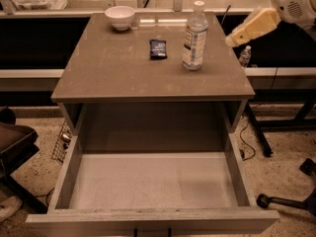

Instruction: Place blue plastic bottle into top drawer

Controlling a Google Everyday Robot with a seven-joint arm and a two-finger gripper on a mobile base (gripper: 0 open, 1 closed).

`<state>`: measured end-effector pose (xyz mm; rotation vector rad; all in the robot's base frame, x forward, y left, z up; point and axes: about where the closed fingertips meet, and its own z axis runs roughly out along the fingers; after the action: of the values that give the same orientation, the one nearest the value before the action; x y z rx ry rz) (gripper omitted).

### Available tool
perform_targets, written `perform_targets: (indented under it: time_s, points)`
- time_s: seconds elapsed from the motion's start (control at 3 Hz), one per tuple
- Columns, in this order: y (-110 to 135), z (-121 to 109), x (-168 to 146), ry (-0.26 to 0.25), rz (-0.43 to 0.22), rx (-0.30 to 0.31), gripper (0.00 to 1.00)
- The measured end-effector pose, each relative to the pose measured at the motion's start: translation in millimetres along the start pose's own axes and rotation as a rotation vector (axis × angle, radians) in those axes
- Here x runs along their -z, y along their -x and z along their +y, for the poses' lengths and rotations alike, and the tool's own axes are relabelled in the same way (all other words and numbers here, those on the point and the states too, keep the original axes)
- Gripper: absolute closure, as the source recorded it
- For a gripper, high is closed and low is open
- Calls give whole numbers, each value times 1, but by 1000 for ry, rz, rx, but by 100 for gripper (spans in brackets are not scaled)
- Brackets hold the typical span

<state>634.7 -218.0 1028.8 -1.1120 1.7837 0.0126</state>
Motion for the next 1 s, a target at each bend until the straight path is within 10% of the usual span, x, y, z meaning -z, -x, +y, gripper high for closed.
perform_targets:
  time_s: [1.0]
  points:
    - [3,-6,-39,-54,-152,-127,0]
